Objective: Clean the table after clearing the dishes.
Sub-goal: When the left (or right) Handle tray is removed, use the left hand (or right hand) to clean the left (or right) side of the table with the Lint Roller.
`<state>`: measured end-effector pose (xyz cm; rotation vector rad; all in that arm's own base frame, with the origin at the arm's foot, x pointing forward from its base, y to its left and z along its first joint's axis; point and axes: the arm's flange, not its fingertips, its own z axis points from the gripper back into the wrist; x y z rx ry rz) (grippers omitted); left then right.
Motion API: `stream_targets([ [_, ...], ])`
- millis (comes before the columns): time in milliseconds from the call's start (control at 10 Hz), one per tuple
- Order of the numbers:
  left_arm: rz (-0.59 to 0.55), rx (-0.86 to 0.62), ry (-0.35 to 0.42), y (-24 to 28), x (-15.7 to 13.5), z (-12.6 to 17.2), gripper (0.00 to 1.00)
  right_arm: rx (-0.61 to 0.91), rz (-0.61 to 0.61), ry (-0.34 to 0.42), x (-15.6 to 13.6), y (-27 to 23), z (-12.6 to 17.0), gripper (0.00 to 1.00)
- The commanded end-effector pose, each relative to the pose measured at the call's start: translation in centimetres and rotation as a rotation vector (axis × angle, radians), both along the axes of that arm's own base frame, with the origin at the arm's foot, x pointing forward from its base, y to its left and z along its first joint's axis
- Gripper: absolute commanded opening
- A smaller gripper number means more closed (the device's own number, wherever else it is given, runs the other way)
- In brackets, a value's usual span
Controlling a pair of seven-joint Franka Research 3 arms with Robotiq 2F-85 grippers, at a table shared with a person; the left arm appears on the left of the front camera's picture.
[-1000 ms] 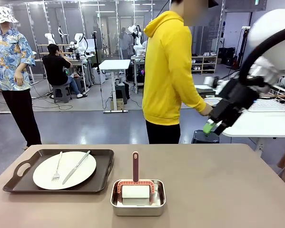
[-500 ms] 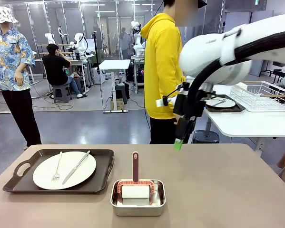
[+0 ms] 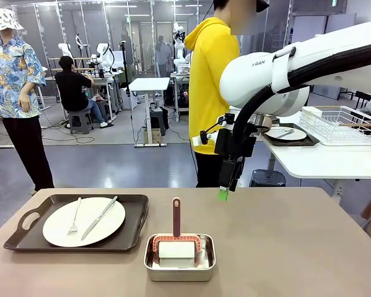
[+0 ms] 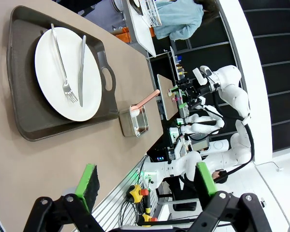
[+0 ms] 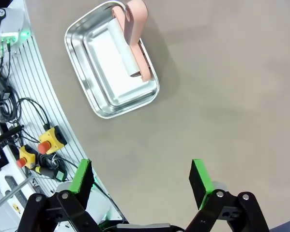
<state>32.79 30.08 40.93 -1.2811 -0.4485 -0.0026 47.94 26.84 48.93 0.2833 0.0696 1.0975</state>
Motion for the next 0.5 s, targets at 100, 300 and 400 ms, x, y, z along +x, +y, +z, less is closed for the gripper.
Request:
stream_targets([
  [100, -0.001, -0.001, -0.008, 0.1, -0.2, 0.1, 1.0, -0.002, -0.005, -0.005, -0.1, -0.1, 0.2, 1.0],
  [300, -0.001, -0.001, -0.008, 0.1, -0.2, 0.1, 1.0, 0.0, -0.004, 0.0, 0.1, -0.2, 0.0, 1.0],
  [400, -0.001, -0.001, -0.008, 0.1, -0.2, 0.1, 1.0, -0.045, 0.075, -0.042, 0.4, 1.4, 0.0, 1.0],
])
